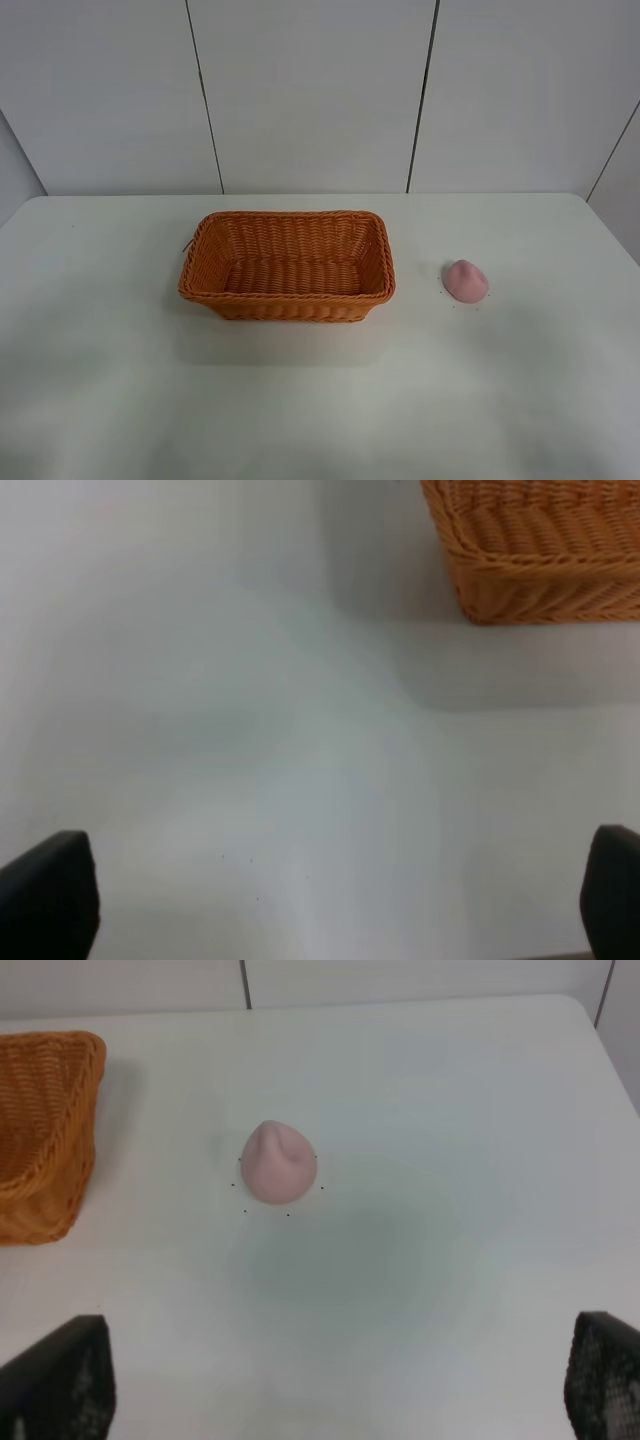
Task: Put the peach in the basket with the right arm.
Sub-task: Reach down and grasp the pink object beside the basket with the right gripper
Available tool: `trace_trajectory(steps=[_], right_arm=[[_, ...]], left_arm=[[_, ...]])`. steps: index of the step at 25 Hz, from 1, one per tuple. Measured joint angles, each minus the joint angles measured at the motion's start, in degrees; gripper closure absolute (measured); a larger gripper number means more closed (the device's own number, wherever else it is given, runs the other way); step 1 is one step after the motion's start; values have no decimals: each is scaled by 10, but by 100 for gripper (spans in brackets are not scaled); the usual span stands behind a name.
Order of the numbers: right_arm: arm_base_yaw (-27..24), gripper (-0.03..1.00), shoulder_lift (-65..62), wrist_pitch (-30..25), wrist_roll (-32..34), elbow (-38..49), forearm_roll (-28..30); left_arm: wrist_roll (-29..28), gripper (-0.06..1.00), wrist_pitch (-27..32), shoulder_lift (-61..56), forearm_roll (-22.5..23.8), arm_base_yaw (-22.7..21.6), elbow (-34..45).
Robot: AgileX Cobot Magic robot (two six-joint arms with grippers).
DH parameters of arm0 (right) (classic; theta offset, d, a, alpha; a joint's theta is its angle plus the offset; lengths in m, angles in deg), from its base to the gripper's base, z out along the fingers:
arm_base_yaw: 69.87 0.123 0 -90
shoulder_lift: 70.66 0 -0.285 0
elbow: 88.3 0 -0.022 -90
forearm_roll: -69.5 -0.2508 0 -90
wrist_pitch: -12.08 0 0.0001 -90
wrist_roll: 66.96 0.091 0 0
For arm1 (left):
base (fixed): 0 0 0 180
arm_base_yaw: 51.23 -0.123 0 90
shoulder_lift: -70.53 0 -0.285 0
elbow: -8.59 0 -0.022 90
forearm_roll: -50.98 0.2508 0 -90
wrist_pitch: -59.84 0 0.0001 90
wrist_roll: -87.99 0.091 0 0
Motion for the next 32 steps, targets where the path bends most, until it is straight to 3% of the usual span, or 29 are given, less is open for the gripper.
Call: trace_trajectory(steps=[15, 32], right_arm=[[0, 27, 37, 1, 3, -16, 0], [0, 27, 730, 20, 7, -377, -12]], left_arm=[[0, -4, 0, 0, 0, 0, 0], [0, -4, 0, 0, 0, 0, 0]])
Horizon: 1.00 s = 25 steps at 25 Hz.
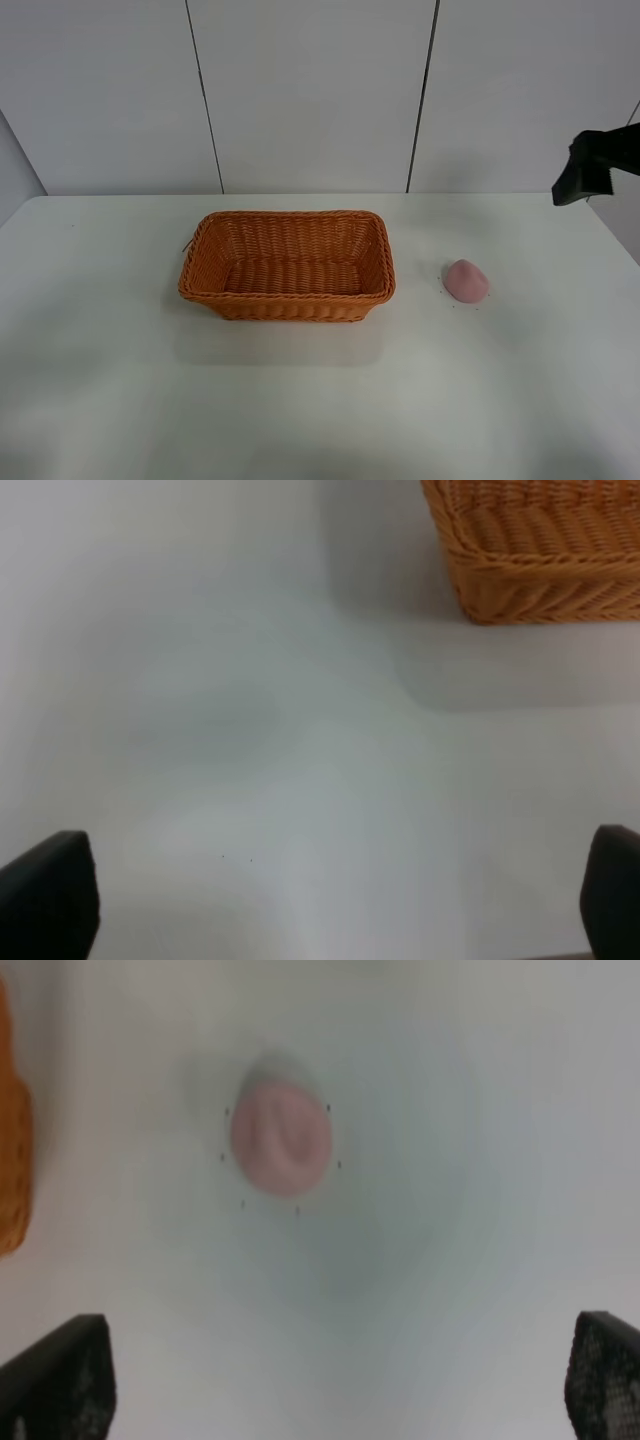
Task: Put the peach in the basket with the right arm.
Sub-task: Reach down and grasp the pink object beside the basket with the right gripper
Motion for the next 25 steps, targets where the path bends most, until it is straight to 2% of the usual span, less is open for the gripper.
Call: trace_trajectory(steps=[6, 10, 15, 19, 25], right_arm=[[0, 27, 206, -14, -10, -129, 0], [7, 27, 308, -31, -15, -186, -4], [39, 27, 365, -16, -22, -196, -10], [40, 27, 400, -7, -22, -196, -8], [38, 27, 450, 33, -22, -196, -8]], left_arm=[[0, -4, 0, 0, 0, 0, 0], [0, -4, 0, 0, 0, 0, 0], [0, -4, 0, 0, 0, 0, 0], [0, -4, 0, 0, 0, 0, 0], [0, -4, 0, 0, 0, 0, 0]])
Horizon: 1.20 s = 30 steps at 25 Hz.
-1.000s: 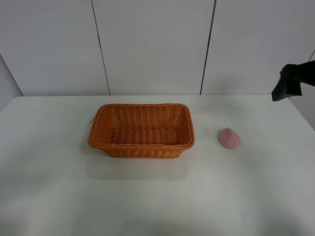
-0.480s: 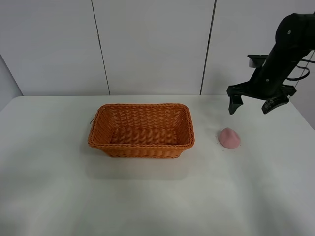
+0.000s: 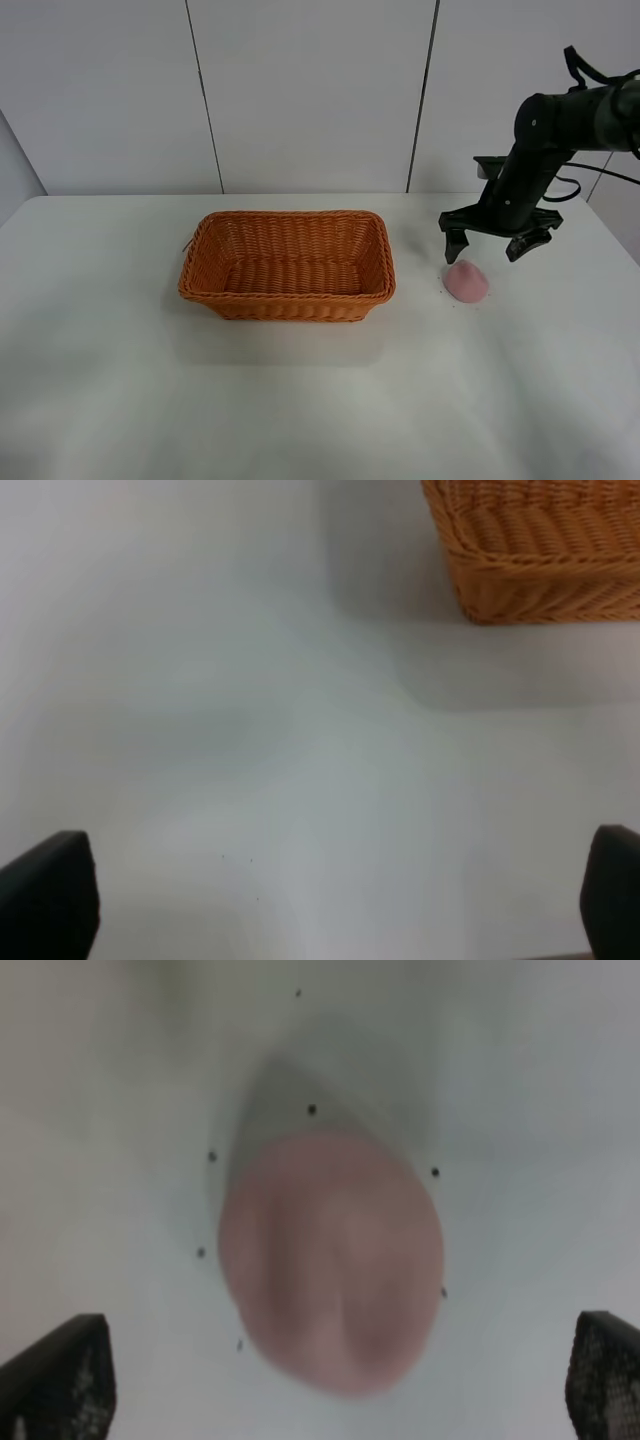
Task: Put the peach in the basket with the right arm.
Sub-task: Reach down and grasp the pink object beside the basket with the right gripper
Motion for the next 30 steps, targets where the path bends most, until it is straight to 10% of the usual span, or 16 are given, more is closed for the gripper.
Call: trace_trajectory(steps=[20, 30], right_arm=[[0, 30, 87, 59, 1, 0, -5], [0, 96, 84, 53, 1, -7, -5]], left_arm=[[0, -4, 0, 0, 0, 0, 0], [0, -4, 0, 0, 0, 0, 0]])
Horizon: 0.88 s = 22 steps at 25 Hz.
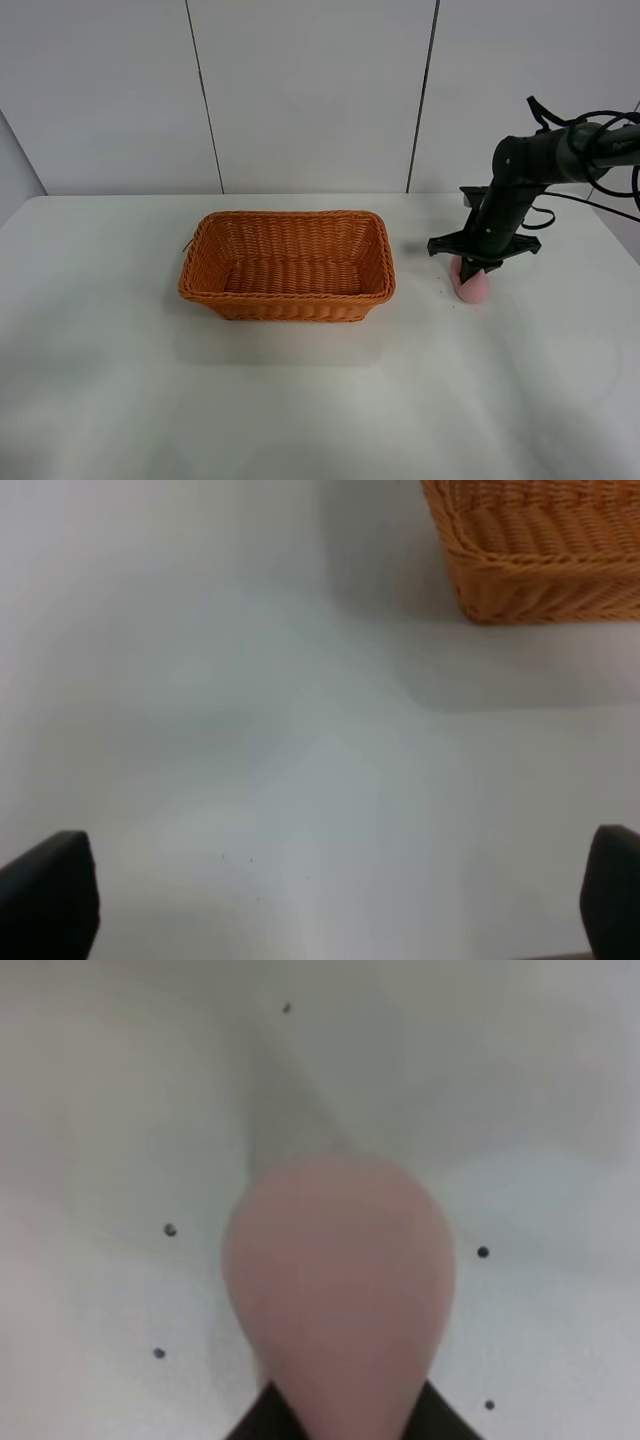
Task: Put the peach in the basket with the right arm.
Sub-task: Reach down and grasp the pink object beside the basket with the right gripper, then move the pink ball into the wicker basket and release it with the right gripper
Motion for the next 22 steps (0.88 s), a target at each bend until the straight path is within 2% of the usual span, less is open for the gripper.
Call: trace_trajectory(steps=[7, 16, 22], right_arm=[[0, 96, -31, -66, 0, -56, 2], [0, 96, -87, -201, -1, -223, 15], [2, 96, -93, -209, -3, -269, 16]], left_arm=[[0, -4, 0, 0, 0, 0, 0], [0, -4, 0, 0, 0, 0, 0], [0, -4, 0, 0, 0, 0, 0]])
